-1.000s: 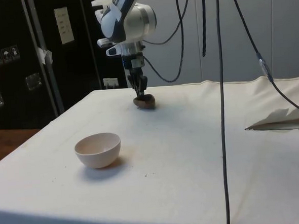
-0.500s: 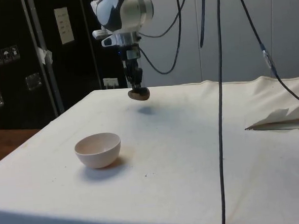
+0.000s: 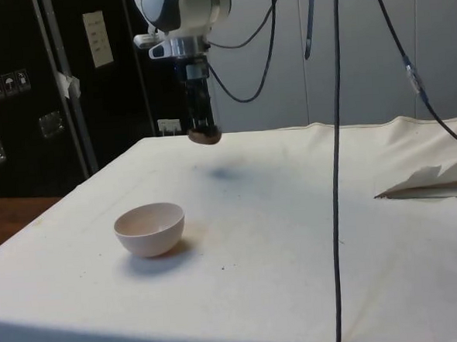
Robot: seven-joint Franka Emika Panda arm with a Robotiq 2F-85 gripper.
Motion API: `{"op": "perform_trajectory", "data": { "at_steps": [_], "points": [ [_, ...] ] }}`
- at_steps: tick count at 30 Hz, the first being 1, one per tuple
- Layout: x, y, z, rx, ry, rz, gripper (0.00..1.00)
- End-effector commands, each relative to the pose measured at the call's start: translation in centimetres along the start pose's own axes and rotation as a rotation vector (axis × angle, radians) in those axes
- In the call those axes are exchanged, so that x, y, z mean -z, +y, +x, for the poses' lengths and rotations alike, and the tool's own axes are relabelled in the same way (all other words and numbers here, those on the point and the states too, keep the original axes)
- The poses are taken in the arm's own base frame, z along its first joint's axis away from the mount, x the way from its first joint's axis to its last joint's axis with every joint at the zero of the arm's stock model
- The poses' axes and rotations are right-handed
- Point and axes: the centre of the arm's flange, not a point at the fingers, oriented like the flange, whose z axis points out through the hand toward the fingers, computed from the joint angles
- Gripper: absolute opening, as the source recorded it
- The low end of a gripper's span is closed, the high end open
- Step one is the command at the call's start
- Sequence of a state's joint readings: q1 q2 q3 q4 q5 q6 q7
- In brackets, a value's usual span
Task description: Pour the coffee beans from the cup into the bowl.
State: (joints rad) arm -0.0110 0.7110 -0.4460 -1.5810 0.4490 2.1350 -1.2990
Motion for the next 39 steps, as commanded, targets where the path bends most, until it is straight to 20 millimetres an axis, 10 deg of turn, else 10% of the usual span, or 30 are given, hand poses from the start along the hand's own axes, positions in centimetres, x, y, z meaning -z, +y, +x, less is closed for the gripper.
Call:
{"op": "perform_trajectory", "data": {
  "at_steps": [1,39],
  "points": [
    [0.3,-0.3,0.0,-0.008,-0.004,-0.006,0.0],
    [4.6,-4.9,1.3,-0.091,0.023,0.024,0.0]
  ]
}}
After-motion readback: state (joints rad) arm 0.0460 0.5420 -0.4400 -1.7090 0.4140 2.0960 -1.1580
